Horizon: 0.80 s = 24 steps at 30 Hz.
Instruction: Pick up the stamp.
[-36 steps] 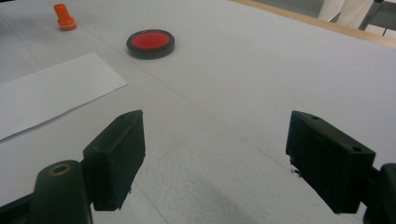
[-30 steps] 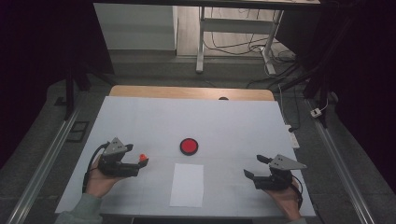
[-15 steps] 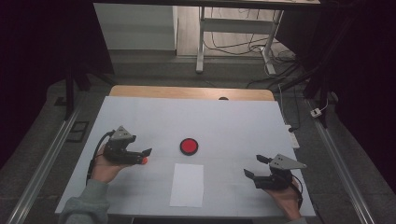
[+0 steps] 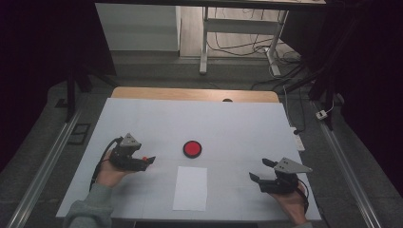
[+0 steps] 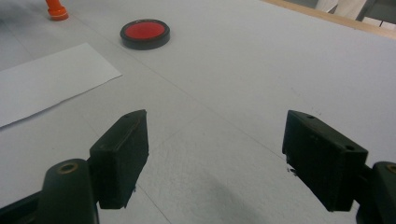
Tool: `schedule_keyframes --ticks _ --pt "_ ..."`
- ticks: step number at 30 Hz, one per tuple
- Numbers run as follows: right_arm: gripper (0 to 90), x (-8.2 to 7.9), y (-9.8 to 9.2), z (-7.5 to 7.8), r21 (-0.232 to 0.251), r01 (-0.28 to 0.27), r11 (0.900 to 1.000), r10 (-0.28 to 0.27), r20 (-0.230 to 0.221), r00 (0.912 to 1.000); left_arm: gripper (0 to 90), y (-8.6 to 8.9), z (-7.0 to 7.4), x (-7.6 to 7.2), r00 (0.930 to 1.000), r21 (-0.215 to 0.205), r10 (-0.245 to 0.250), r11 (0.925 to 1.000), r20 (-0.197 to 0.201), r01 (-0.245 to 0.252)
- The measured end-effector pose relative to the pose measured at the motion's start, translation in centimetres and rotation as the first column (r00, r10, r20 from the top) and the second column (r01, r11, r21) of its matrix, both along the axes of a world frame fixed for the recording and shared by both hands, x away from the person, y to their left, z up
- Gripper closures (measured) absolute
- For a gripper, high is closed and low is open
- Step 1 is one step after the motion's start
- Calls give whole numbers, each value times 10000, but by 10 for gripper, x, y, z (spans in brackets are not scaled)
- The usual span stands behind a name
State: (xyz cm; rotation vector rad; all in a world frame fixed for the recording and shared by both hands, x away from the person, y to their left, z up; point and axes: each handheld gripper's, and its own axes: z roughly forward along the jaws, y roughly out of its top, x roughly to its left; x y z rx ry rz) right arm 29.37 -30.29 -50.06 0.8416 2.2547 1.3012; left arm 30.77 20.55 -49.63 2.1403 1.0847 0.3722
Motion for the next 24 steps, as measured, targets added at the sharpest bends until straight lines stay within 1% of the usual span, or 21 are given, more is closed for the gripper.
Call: schedule_keyframes --ticks 3,4,5,9,11,14,16,17,18,19,21,22,23,24 --pt "223 0 0 -1 -39 -36 10000 36 -33 10000 242 0 -3 -1 10000 89 16 10000 -15 -16" --pt "223 1 1 -1 -36 -55 10000 54 -32 10000 247 -1 -6 -1 10000 218 -21 9998 -28 22" --pt "223 1 1 -1 -136 -36 9999 35 -43 10000 254 -1 -6 -1 10000 257 -20 9997 -23 21" --pt "224 1 2 -2 -131 -94 9999 93 -67 9999 285 0 -9 -1 10000 342 6 9994 -37 -5" --pt "224 1 2 -2 -80 -115 9999 115 -80 9999 305 2 -12 -2 10000 360 47 9993 -38 -46" --pt "224 1 1 0 204 -213 9996 216 -176 9996 329 2 -16 -2 10000 551 96 9984 -10 -95" --pt "224 1 1 0 283 -205 9994 210 -181 9996 355 3 -18 -2 9999 575 127 9983 15 -128" --pt "225 1 1 0 403 -179 9990 186 -158 9997 370 3 -18 -2 9999 575 127 9983 15 -128" --pt "225 0 1 0 346 -168 9993 174 -165 9997 388 2 -19 -2 9999 590 107 9982 61 -110" --pt "225 0 1 0 389 -162 9991 168 -144 9998 407 2 -19 -2 9999 590 107 9982 61 -110" --pt "225 0 1 0 376 -160 9992 166 -141 9998 424 3 -20 -2 9999 562 80 9984 66 -84" --pt "225 0 1 0 311 -174 9994 178 -144 9997 447 3 -21 -2 10000 517 52 9986 56 -55" --pt "225 0 2 0 164 -119 9998 121 -115 9999 496 3 -21 -2 10000 487 18 9988 39 -20" --pt "226 0 2 -1 213 -180 9996 182 -130 9997 514 3 -22 -2 10000 475 -5 9989 23 4"
